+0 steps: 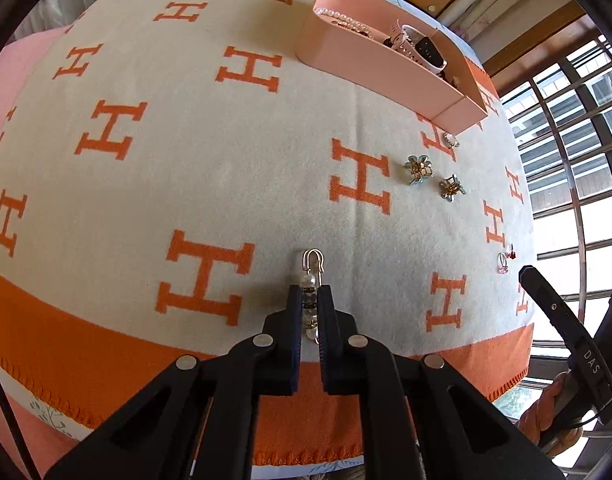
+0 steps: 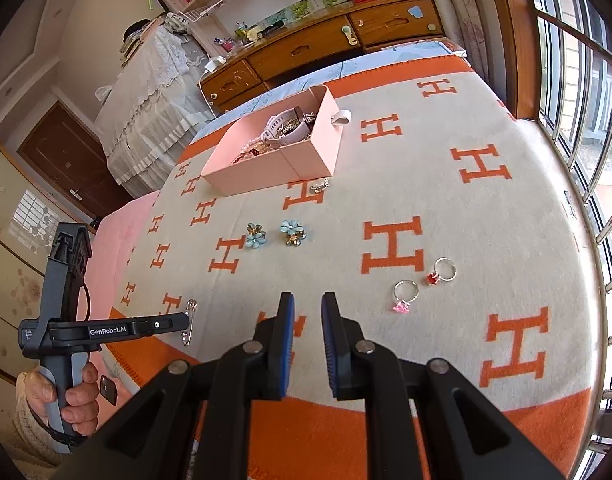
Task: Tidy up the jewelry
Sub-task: 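Grasp the pearl safety pin with the left tool while the right tool grasps the round gold ring, then carry the pin and ring into the pink box and open both tools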
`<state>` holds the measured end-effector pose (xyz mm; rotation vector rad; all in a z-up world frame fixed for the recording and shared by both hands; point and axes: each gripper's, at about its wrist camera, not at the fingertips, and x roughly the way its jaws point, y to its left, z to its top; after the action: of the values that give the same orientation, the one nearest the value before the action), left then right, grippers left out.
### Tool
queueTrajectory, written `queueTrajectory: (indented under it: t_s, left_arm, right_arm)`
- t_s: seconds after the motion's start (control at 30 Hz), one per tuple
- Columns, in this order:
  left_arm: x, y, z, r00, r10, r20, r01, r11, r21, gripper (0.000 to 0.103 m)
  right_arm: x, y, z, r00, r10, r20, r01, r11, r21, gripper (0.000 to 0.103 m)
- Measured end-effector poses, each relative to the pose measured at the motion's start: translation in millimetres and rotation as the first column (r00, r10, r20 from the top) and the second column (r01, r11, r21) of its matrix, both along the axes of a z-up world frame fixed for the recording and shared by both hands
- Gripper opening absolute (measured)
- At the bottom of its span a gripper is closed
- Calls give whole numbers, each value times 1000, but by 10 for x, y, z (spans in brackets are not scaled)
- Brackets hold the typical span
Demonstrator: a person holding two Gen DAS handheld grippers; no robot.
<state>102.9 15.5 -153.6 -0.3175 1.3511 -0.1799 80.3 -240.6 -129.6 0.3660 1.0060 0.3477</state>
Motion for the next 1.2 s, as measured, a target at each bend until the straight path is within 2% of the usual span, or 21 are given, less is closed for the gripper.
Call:
queueTrajectory:
  t_s: [0.23, 0.33, 0.37, 0.5, 0.67, 0.8, 0.87, 0.97, 1.2]
  left_arm:
    - [161, -30, 205, 997, -6, 82, 8, 1000, -26, 5]
    - [198, -9, 256, 995, -16, 103, 21, 999, -46, 5]
    - [204, -5, 263, 994, -25, 106, 31, 998, -54, 5]
    - [188, 12, 257, 992, -53, 118, 60, 996, -61, 5]
    - [152, 80, 224, 989, -67, 133, 76, 995, -67, 5]
    - [147, 119, 215, 987, -76, 143, 86, 994, -67, 5]
    - [161, 121, 203, 986, -81, 143, 91, 993, -70, 5]
    - [188, 113, 190, 986, -89, 143, 101, 992, -74, 5]
    - [220, 101, 245, 981, -109, 161, 121, 991, -65, 5]
  right_arm:
    - [330, 108, 26, 1000, -6, 12, 7, 998, -55, 15]
    - [522, 208, 31, 999, -6, 51, 12, 993, -119, 43]
    - [592, 259, 26, 998, 7, 68, 3, 989, -149, 44]
    - [833, 476, -45, 988, 109, 105, -77, 959, -274, 44]
    - [1022, 686, -209, 977, 197, 79, -151, 907, -392, 44]
    - [1105, 667, -286, 980, 185, 71, -142, 908, -394, 42]
    - [1138, 664, -322, 980, 191, 60, -152, 905, -397, 28]
    - [1152, 672, -330, 978, 195, 68, -150, 896, -418, 21]
    - [1090, 710, -335, 976, 202, 82, -147, 886, -441, 17]
